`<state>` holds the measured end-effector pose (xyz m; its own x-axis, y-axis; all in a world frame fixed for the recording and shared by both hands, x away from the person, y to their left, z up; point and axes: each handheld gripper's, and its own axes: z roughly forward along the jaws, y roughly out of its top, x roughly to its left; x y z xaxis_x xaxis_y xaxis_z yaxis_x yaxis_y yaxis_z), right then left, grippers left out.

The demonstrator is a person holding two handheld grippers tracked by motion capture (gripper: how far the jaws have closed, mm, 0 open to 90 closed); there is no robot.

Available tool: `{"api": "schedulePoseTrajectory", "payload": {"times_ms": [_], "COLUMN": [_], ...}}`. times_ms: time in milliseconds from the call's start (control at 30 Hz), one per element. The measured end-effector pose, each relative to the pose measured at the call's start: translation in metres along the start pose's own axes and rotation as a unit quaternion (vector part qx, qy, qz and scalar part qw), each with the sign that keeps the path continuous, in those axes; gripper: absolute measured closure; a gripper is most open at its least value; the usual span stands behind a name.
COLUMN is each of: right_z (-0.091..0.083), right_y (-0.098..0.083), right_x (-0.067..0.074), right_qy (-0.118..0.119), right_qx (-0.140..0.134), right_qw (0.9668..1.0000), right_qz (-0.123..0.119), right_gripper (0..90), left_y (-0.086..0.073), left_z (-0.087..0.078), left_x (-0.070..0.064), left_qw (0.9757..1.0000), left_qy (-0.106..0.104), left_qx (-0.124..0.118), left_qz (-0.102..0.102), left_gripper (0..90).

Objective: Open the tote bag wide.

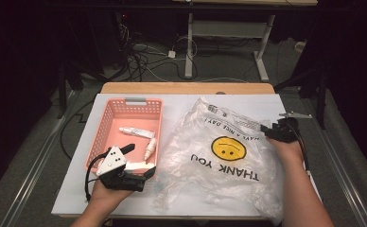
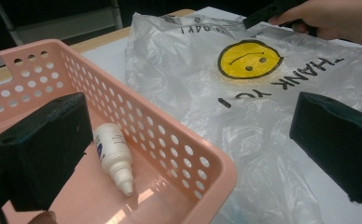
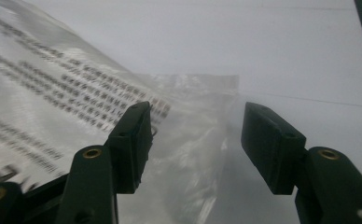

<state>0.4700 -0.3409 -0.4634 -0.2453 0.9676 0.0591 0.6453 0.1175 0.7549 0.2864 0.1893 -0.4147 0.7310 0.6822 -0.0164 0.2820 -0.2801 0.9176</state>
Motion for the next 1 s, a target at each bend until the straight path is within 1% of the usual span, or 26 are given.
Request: {"api": "schedulePoseTrajectory", "payload": {"times_ms": [100,133,200,233,267,300,333,367,433,467,533,600,633,667,700,733,767,800,833,900,967,1000], "right_z": [0.011,0.014,0.014,0.013,0.011,0.009,0.004,0.0,-0.015,-0.024,-0.04,-0.053,-0.053,-0.058,-0.066,-0.07,-0.075,-0.08,-0.089,-0.107,-0.125,-0.133], "right_y": [0.003,0.003,0.004,0.004,0.004,0.005,0.005,0.005,0.004,0.001,-0.008,-0.02,-0.02,-0.026,-0.034,-0.036,-0.037,-0.036,-0.035,-0.035,-0.039,-0.042], "right_x": [0.002,0.005,0.007,0.008,0.008,0.006,0.002,-0.002,-0.02,-0.03,-0.049,-0.065,-0.065,-0.069,-0.07,-0.067,-0.063,-0.058,-0.051,-0.036,-0.017,-0.007], "right_qy": [0.011,0.008,0.018,0.01,0.0,-0.006,-0.019,-0.027,-0.057,-0.07,-0.093,-0.1,-0.1,-0.102,-0.092,-0.091,-0.086,-0.085,-0.081,-0.058,-0.039,-0.025], "right_qx": [0.018,0.018,0.02,0.021,0.021,0.019,0.013,0.007,-0.013,-0.019,-0.034,-0.036,-0.036,-0.036,-0.044,-0.049,-0.06,-0.065,-0.074,-0.09,-0.098,-0.099], "right_qw": [0.9997,0.9996,0.9994,0.9994,0.9992,0.9993,0.9993,0.9993,0.9983,0.9974,0.9948,0.9933,0.9933,0.9929,0.9932,0.993,0.9934,0.9934,0.9936,0.9943,0.9941,0.9942], "right_qz": [-0.01,-0.018,-0.02,-0.026,-0.032,-0.032,-0.029,-0.025,-0.006,0.007,0.026,0.045,0.045,0.05,0.058,0.057,0.047,0.04,0.027,0.008,-0.025,-0.034], "right_gripper": [54.2,63.0,81.9,89.7,90.0,90.0,90.0,90.0,90.0,90.0,90.0,90.0,90.0,90.0,73.8,67.8,64.7,59.7,54.5,52.7,51.6,51.3], "left_y": [0.0,0.0,0.0,0.0,0.0,0.0,0.0,0.0,0.0,0.0,0.001,0.001,0.001,0.001,0.001,0.001,0.001,0.001,0.001,0.001,0.001,0.001], "left_z": [0.001,0.002,0.001,0.001,0.0,0.0,0.0,0.0,0.0,0.0,0.0,0.001,0.001,0.002,0.005,0.006,0.006,0.006,0.007,0.007,0.007,0.006], "left_x": [-0.001,-0.002,-0.002,-0.002,-0.002,-0.002,-0.002,-0.003,-0.003,-0.004,-0.004,-0.005,-0.005,-0.006,-0.006,-0.007,-0.007,-0.008,-0.008,-0.008,-0.008,-0.008], "left_qw": [1.0,1.0,1.0,1.0,1.0,1.0,1.0,1.0,1.0,1.0,1.0,0.9999,0.9999,0.9999,0.9999,0.9998,0.9998,0.9998,0.9998,0.9998,0.9998,0.9998], "left_qy": [-0.005,-0.005,-0.007,-0.007,-0.007,-0.007,-0.007,-0.007,-0.007,-0.008,-0.009,-0.01,-0.01,-0.01,-0.014,-0.016,-0.015,-0.015,-0.015,-0.015,-0.014,-0.013], "left_qx": [0.001,0.001,0.0,0.0,0.0,0.0,0.0,0.0,0.0,0.001,-0.001,0.0,0.0,0.001,0.003,0.003,0.004,0.005,0.005,0.004,0.005,0.005], "left_qz": [-0.002,-0.001,0.001,0.002,0.002,0.002,0.002,0.002,0.003,0.002,0.002,0.005,0.005,0.005,0.005,0.007,0.01,0.011,0.011,0.011,0.012,0.013], "left_gripper": [0.0,0.0,0.0,0.0,0.0,0.0,0.0,0.0,0.0,0.0,0.0,0.0,0.0,0.0,0.0,0.0,0.0,0.0,0.0,0.0,0.0,0.0]}}
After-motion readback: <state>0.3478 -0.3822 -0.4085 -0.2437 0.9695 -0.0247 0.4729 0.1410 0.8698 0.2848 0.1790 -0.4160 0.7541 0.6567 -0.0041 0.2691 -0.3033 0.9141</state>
